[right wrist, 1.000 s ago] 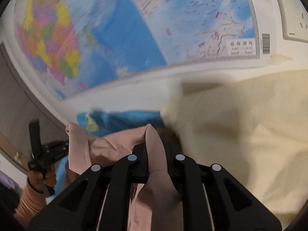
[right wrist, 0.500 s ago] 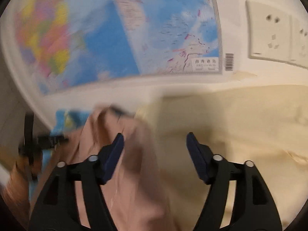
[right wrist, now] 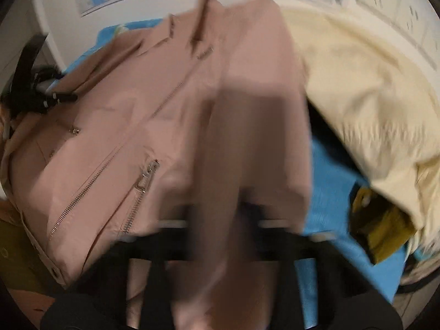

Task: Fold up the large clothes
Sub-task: 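Lay the pink jacket flat on the blue sheet and open both grippers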

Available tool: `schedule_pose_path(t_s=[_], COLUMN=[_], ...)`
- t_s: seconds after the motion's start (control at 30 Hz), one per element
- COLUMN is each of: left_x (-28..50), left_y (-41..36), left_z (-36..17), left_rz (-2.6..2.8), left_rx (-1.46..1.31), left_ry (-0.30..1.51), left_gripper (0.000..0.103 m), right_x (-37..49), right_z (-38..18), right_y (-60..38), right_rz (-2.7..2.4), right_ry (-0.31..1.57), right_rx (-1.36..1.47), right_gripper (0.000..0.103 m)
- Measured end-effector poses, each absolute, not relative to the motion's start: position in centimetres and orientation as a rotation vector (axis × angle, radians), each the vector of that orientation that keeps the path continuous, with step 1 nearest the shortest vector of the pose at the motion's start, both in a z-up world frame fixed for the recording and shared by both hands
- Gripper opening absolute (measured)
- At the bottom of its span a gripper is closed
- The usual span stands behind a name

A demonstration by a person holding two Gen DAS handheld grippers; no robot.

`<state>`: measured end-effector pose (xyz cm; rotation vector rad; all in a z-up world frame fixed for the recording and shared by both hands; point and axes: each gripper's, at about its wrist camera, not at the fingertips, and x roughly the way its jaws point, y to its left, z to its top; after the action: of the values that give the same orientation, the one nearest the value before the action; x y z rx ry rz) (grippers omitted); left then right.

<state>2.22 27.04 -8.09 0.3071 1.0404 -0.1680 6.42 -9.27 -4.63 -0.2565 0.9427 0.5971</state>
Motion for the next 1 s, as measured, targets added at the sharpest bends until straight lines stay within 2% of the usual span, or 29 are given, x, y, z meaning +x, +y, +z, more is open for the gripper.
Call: schedule_pose_path(t_s=[0.07,0.1,0.23,0.33,0.43,0.5,0.53,0.57,0.67,0.73,0.8,0.93,1.0], left_x=[3.0,3.2,3.8,4.3,4.5,3.7,3.4,3.0,1.6,0.8,0.1,-0.7,-0.8], left_y=[28.6,29.6,33.8,37.5,39.0,38.8,38.6,38.5,37.7,36.8,35.0,30.3,28.0], left_z=[-7.7,-6.9,-2.6,-1.7,-3.9,-5.0,-5.1,-4.9,-3.5,-2.1,-0.7,0.9,0.8], left_rz=[-0.136,-0.13,0.003,0.107,0.186,0.189,0.18,0.174,0.175,0.127,0.068,-0.04,-0.093], left_rx=[0.233,0.172,0.069,-0.004,-0.005,-0.011,-0.01,-0.01,0.022,0.018,0.03,0.105,0.138], left_ry=[1.064,1.057,0.926,0.891,0.952,0.957,0.955,0.944,0.88,0.822,0.764,0.695,0.698], left_gripper=[0.007,0.004,0.002,0.003,0.005,0.011,0.012,0.016,0.032,0.034,0.045,0.051,0.051], right_x=[7.0,7.3,9.7,12.3,14.4,14.2,13.9,13.3,10.1,7.6,6.2,6.6,6.9], right_z=[-1.4,0.1,5.7,5.6,3.0,1.3,1.1,1.3,1.4,0.7,-1.2,-5.7,-7.5], right_y=[-11.0,-11.8,-15.6,-16.5,-15.6,-16.1,-16.3,-16.8,-17.3,-17.0,-16.5,-15.5,-15.0], right_rz=[0.592,0.59,0.513,0.46,0.384,0.414,0.419,0.419,0.441,0.44,0.409,0.384,0.349], right_ry=[0.872,0.838,0.703,0.727,0.789,0.833,0.828,0.807,0.763,0.763,0.791,0.906,0.942], right_rx=[-0.169,-0.137,-0.035,0.001,-0.056,-0.012,0.001,0.019,0.018,-0.065,-0.131,-0.163,-0.21], right_gripper=[0.001,0.001,0.001,0.003,0.012,0.03,0.044,0.054,0.07,0.075,0.079,0.079,0.072])
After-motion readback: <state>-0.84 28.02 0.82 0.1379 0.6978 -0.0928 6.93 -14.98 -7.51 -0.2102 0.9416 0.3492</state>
